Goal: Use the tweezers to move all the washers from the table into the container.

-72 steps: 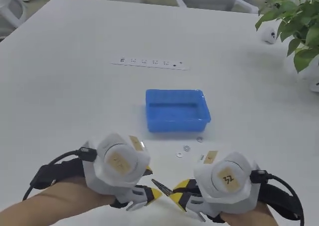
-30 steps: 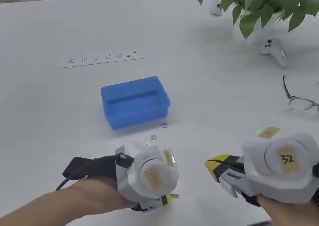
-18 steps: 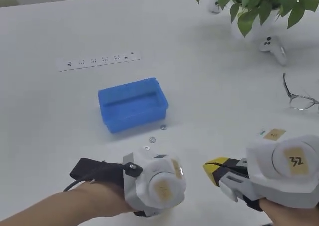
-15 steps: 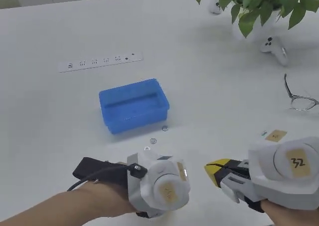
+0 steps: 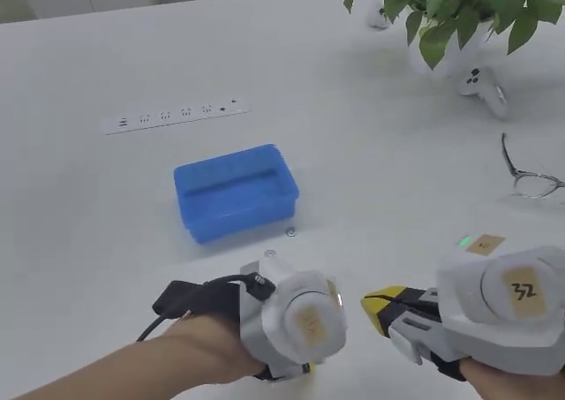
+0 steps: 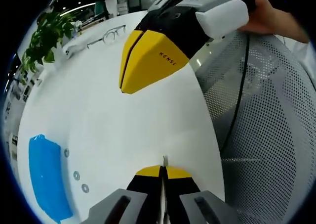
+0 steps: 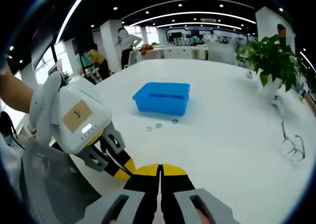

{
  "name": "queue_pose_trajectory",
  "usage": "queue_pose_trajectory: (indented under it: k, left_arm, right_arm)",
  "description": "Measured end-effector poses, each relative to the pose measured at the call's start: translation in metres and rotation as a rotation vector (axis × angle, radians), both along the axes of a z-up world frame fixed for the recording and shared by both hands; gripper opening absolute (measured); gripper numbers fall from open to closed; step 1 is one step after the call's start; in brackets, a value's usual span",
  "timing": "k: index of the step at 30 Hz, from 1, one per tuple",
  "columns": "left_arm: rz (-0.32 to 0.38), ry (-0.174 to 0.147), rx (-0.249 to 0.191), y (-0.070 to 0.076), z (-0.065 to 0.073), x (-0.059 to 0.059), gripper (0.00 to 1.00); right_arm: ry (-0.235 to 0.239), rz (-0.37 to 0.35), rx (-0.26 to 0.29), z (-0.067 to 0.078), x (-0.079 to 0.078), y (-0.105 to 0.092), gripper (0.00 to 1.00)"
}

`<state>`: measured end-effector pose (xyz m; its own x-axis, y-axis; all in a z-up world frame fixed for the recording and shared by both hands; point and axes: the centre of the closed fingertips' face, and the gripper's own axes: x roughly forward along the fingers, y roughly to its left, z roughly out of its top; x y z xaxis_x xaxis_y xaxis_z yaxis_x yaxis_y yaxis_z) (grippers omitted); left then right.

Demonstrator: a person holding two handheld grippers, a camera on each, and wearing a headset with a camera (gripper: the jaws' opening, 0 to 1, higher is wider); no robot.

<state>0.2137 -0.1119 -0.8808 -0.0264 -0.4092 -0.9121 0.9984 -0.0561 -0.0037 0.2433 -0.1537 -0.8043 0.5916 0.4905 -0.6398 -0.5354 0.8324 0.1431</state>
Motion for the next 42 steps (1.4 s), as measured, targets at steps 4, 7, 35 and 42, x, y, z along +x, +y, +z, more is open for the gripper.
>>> queue_pose_trajectory:
  k: [4, 7, 35, 42]
  left_arm:
    - [0.132, 0.083, 0.011, 0.001, 0.0, 0.001, 0.0]
    - [0.178, 0.127, -0.014, 0.001, 0.001, 0.002, 0.0]
    - [0.403, 0.036, -0.536, 0.04, 0.114, 0.021, 0.0]
    - [0.439, 0.111, -0.575, 0.048, 0.107, 0.02, 0.0]
  right_arm:
    - [-0.007, 0.013, -0.019, -0.001, 0.0, 0.002, 0.0]
    - [-0.008, 0.012, 0.005, 0.003, 0.0, 0.004, 0.0]
    - [-0.008, 0.354, -0.037, -0.001, -0.024, 0.066, 0.01]
    - [-0.004, 0.524, -0.087, -0.013, -0.018, 0.087, 0.1]
